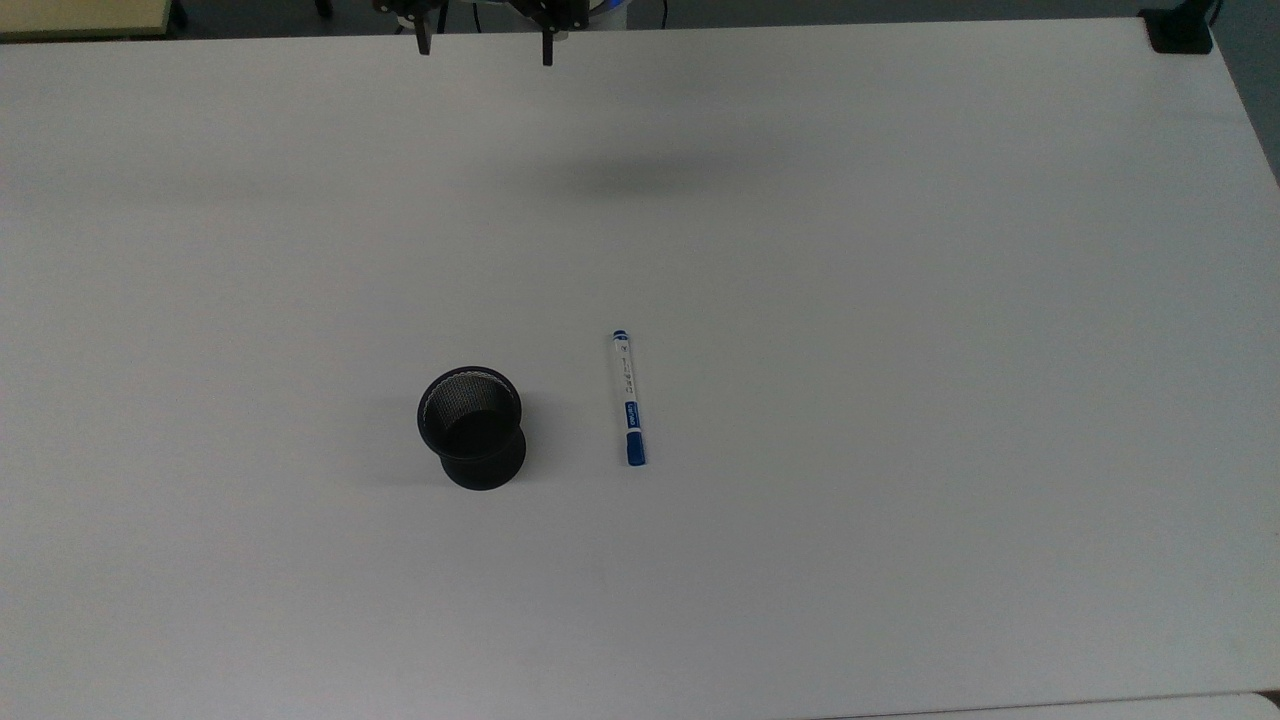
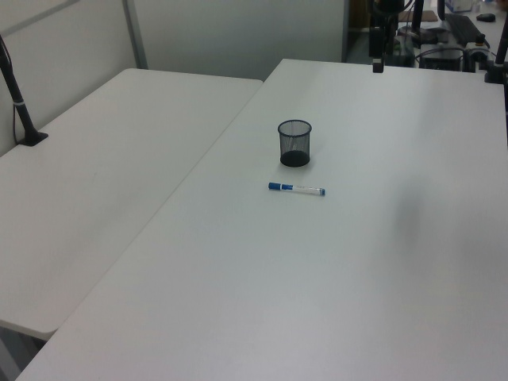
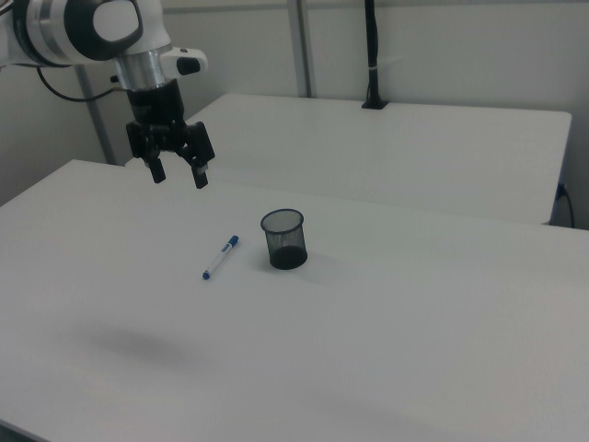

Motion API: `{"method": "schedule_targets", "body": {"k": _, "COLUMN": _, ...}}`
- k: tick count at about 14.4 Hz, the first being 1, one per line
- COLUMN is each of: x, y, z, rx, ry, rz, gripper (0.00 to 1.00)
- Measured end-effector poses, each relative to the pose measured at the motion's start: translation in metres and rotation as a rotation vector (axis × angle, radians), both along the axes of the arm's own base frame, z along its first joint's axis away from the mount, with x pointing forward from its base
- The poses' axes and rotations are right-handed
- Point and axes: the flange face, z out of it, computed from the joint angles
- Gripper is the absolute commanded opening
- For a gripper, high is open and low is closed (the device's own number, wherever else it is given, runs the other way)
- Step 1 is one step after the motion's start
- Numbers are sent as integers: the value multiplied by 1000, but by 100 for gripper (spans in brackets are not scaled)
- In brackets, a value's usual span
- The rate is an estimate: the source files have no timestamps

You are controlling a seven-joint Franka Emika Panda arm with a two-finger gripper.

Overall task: Insert the marker
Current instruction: 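Move the open gripper down toward the white blue-capped marker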

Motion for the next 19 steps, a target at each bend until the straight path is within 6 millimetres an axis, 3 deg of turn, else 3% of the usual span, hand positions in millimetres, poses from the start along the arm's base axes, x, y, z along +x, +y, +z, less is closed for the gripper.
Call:
{"method": "schedule_targets", "body": {"k": 14, "x": 1, "y": 1, "z": -3, "rx": 1, "ry": -3, "rz": 2, "gripper": 100}}
{"method": "schedule_targets", "body": {"k": 16, "x": 9, "y": 3, "z": -6, "rx": 6, "ry": -35, "rz": 10, "gripper": 100}}
{"method": "schedule_targets", "body": {"k": 19, "x": 29, "y": 12, "z": -29, "rx": 14, "ry": -70, "rz": 31, "gripper": 100}}
